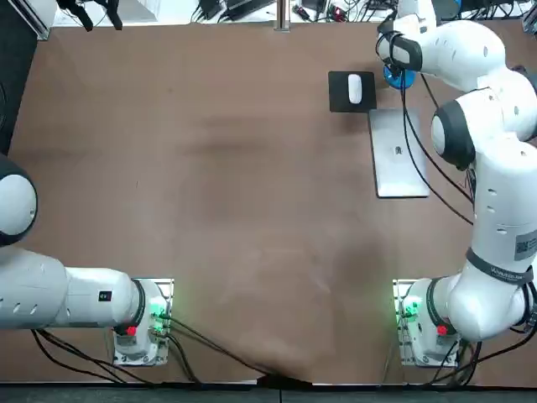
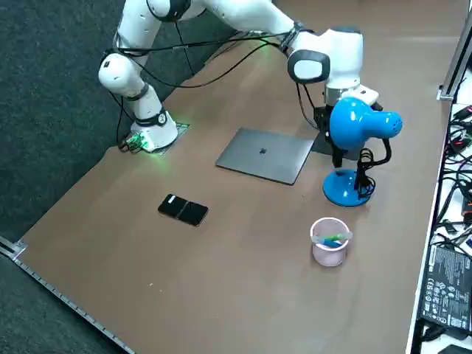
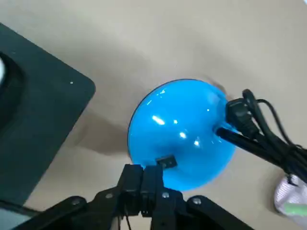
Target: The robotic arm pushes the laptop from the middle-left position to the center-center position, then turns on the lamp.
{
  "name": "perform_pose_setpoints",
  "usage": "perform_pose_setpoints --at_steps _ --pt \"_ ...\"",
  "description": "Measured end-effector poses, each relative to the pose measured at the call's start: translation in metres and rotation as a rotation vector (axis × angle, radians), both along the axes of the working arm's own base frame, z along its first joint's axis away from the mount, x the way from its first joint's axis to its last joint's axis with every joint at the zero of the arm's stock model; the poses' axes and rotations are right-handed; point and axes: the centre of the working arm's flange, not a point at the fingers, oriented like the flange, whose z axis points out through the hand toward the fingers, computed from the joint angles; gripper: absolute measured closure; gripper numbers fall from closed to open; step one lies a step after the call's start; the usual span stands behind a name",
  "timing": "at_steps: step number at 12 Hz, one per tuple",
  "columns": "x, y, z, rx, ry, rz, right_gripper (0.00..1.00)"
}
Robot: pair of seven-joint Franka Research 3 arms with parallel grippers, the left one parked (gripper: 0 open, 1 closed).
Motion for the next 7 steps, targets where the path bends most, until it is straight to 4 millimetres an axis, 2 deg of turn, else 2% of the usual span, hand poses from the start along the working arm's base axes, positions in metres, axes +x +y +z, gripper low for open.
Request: perform_pose_setpoints --at_steps 4,7 --pt "-0.006 0.005 0.047 0.003 0.023 -0.034 0.98" --pt "-0.015 -0.001 0.102 0.031 0.025 -0.078 0.97"
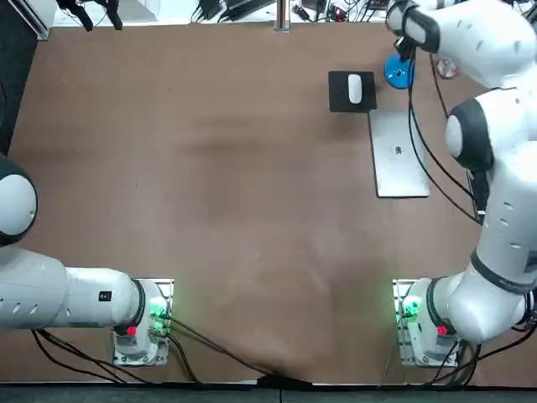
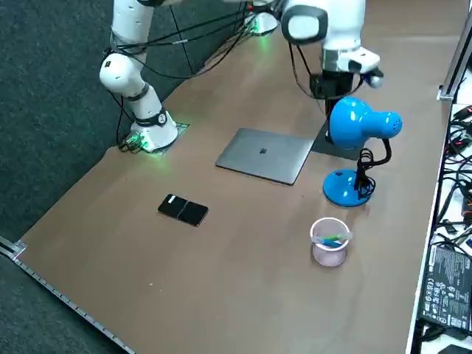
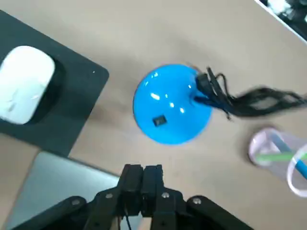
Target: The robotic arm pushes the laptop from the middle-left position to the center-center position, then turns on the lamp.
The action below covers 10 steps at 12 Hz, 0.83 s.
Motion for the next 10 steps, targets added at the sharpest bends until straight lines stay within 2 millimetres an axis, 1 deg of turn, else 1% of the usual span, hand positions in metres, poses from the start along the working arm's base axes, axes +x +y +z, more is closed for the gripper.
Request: perform_pose_setpoints --at_steps 2,4,5,6,8,9,10 --pt "-0.010 -0.005 0.042 0.027 -0.008 -0.070 0.97" --pt "-0.020 -0.009 0.079 0.055 -0.023 -0.135 0.96" --pt "-0.025 -0.011 0.095 0.067 -0.028 -0.156 0.95" --pt "-0.031 -0.015 0.110 0.078 -0.029 -0.170 0.90" --pt "-0.042 -0.028 0.138 0.098 -0.028 -0.197 0.88" --pt "-0.048 -0.037 0.152 0.109 -0.029 -0.211 0.79" --pt "-0.062 -0.052 0.181 0.132 -0.031 -0.233 0.58"
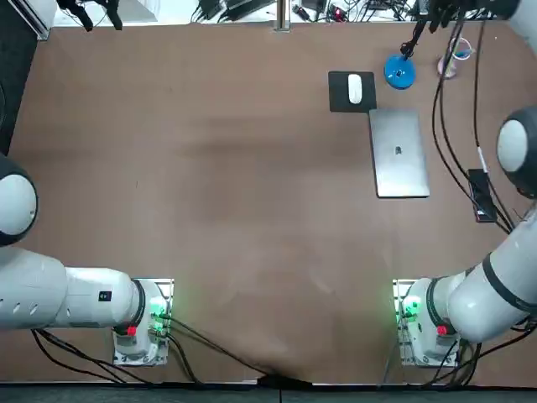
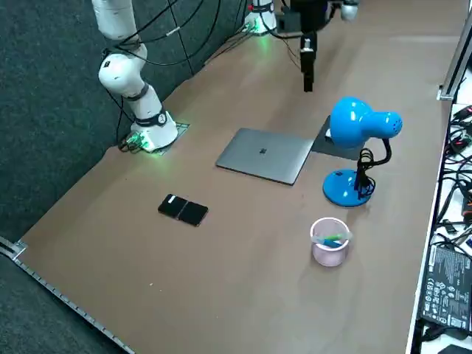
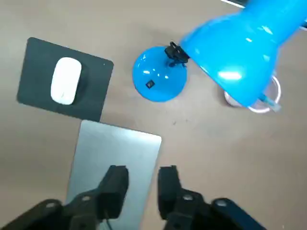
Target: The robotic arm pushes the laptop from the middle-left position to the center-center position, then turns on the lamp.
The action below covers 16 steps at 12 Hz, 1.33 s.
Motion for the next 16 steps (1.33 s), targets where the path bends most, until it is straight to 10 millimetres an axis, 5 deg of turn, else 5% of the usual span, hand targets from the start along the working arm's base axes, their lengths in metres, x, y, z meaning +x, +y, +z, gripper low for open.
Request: perform_pose_setpoints --at_steps 5,11,16 --pt "-0.033 -0.017 0.054 0.046 -0.004 -0.031 0.01" --pt "-0.055 -0.014 0.087 0.084 -0.016 -0.104 0.00" --pt "-0.076 -0.012 0.094 0.111 0.041 -0.166 0.00"
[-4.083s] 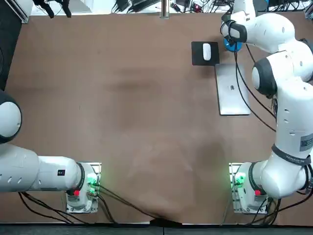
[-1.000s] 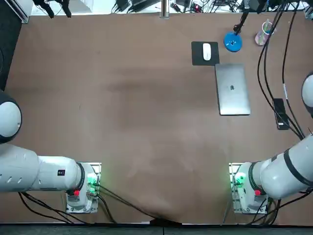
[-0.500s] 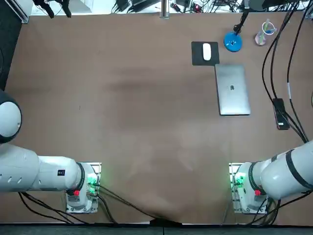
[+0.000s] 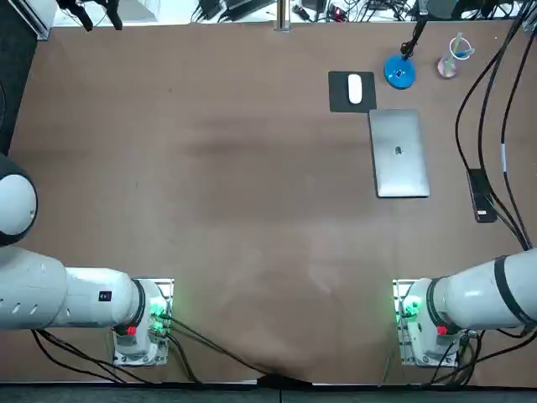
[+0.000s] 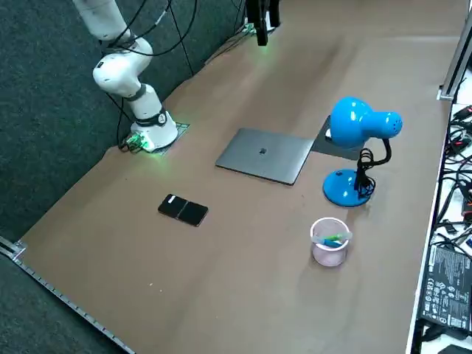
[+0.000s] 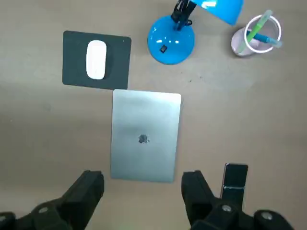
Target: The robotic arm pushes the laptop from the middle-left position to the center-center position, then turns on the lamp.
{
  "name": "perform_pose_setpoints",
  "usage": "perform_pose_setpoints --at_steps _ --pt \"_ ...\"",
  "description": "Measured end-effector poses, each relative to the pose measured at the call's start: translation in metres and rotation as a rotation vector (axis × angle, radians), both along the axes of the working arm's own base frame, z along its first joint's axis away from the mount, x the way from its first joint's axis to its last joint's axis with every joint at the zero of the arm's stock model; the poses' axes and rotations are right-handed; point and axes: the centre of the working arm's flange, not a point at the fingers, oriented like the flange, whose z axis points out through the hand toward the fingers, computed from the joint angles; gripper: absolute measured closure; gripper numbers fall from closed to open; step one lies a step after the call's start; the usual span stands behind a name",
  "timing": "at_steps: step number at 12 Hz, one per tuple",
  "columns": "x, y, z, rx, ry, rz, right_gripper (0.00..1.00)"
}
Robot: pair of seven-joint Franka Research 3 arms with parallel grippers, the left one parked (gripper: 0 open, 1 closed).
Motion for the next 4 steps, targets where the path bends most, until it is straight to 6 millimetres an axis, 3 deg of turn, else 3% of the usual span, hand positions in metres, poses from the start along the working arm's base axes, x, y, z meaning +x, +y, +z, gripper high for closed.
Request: perform_pose_setpoints --at_steps 4 --pt "-0.024 0.000 0.000 0.008 0.015 -0.038 0.00"
